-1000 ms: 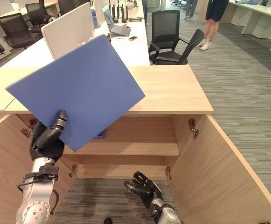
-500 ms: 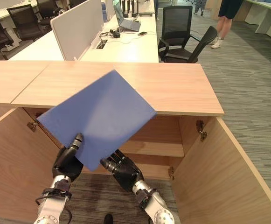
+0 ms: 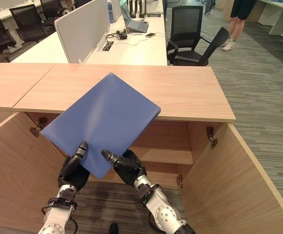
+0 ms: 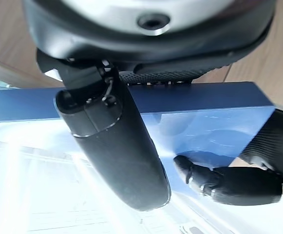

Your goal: Put the empty folder in the office cabinet

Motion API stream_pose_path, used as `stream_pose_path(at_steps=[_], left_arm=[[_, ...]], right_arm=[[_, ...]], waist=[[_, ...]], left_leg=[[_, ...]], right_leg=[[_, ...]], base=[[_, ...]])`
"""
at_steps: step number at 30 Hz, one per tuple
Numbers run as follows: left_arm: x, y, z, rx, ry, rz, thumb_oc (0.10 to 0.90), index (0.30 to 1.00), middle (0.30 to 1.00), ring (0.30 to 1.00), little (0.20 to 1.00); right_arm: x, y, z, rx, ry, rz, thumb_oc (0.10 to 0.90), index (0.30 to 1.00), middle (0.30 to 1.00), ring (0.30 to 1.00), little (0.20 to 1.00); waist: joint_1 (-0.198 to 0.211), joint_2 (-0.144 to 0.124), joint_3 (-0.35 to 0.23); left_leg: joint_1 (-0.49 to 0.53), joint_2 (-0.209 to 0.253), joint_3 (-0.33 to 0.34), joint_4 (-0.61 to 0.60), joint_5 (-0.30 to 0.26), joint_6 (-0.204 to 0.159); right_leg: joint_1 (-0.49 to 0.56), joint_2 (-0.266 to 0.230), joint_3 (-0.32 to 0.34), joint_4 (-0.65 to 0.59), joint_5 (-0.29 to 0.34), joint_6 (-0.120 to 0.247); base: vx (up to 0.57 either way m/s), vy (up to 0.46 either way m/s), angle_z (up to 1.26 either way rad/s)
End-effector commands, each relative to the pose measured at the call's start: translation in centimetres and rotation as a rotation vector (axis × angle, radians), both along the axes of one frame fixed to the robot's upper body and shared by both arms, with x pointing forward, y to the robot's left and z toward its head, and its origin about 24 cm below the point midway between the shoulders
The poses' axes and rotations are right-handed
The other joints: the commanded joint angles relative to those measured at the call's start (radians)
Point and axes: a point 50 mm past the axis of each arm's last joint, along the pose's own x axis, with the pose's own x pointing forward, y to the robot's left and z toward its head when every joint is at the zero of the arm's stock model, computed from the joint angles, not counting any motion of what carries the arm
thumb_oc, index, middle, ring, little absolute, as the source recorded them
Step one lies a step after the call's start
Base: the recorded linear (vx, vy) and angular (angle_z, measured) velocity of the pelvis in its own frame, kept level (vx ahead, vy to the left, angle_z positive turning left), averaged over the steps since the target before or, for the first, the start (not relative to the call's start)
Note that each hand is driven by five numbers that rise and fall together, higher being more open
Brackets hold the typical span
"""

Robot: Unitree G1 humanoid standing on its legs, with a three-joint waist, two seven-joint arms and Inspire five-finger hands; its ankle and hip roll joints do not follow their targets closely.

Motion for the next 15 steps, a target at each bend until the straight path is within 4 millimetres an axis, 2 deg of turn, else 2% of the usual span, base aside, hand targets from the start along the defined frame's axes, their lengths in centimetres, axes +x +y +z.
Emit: stream_pose_path(at_steps=[1, 7, 15], left_arm=[[1.6, -0.1, 1.9, 0.119, -0.127, -0.079, 0.4, 0.3, 0.3, 0.3, 0.3], [1.4, -0.3, 1.6, 0.133, -0.119, -0.121, 0.4, 0.3, 0.3, 0.3, 0.3], [1.2, -0.6, 1.6, 0.153, -0.132, -0.181, 0.4, 0.3, 0.3, 0.3, 0.3]], right_arm=[[2.5, 3.3, 11.2, 0.369, -0.397, 0.001, 0.8, 0.9, 0.9, 0.9, 0.9], [3.5, 2.5, 12.3, 0.402, -0.417, -0.071, 0.8, 0.9, 0.9, 0.9, 0.9], [3.8, 1.8, 12.4, 0.398, -0.415, -0.113, 0.8, 0.9, 0.9, 0.9, 0.9]], waist=[[-0.006, -0.013, -0.024], [-0.002, -0.012, -0.027], [0.0, -0.013, -0.029]], left_leg=[[0.101, 0.0, 0.024, -0.002, -0.149, -0.015], [0.1, -0.001, 0.024, -0.002, -0.148, -0.015], [0.098, -0.002, 0.017, -0.002, -0.149, -0.015]], right_leg=[[-0.012, 0.003, 0.019, 0.003, -0.058, 0.001], [-0.012, 0.004, 0.018, 0.002, -0.058, 0.001], [-0.012, 0.005, 0.018, 0.002, -0.06, 0.0]], base=[[0.0, 0.002, -0.04], [0.0, 0.0, 0.0], [0.0, 0.0, 0.0]])
